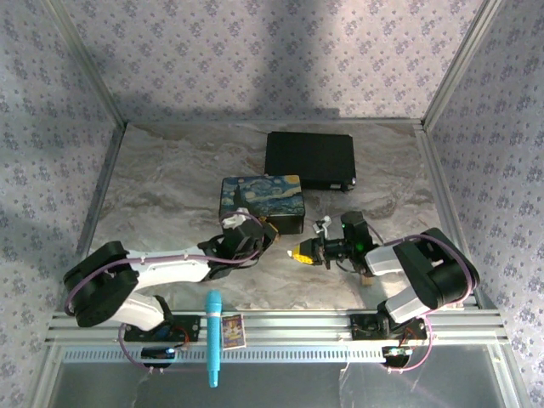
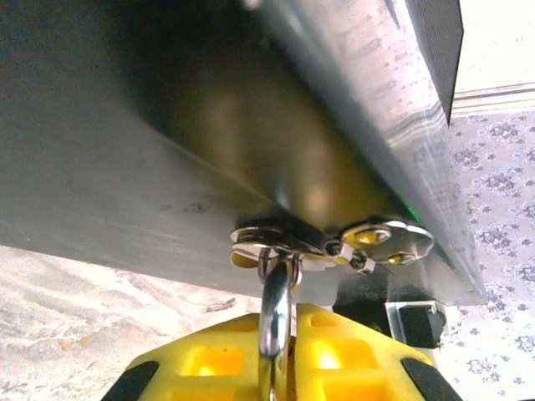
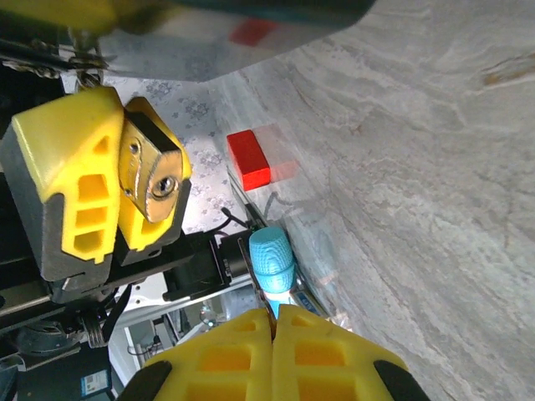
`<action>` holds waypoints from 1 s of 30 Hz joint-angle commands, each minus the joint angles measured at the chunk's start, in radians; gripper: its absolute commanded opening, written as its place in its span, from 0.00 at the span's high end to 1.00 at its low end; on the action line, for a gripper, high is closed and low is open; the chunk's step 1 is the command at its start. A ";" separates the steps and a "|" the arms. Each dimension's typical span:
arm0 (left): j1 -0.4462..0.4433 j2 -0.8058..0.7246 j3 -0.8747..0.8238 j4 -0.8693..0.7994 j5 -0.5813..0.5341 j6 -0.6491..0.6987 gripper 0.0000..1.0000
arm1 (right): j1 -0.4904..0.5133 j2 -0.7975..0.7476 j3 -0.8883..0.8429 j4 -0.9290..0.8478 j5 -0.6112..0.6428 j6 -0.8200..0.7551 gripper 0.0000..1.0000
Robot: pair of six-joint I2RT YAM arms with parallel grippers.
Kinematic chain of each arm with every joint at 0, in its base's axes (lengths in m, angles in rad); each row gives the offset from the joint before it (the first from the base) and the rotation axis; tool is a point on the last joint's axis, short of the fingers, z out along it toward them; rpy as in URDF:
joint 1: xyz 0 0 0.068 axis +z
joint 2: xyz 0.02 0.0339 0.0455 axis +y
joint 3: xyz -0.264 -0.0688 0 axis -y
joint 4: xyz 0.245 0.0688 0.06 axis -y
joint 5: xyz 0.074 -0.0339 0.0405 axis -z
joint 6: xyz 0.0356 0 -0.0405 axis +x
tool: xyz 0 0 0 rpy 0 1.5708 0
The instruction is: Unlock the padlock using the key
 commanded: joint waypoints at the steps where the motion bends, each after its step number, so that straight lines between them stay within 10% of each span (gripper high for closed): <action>1: 0.009 0.012 0.032 0.076 -0.011 -0.009 1.00 | 0.018 -0.002 0.030 0.049 0.014 0.037 1.00; 30: 0.039 0.050 -0.057 0.289 0.086 -0.105 1.00 | -0.037 0.118 0.019 0.317 -0.016 0.170 1.00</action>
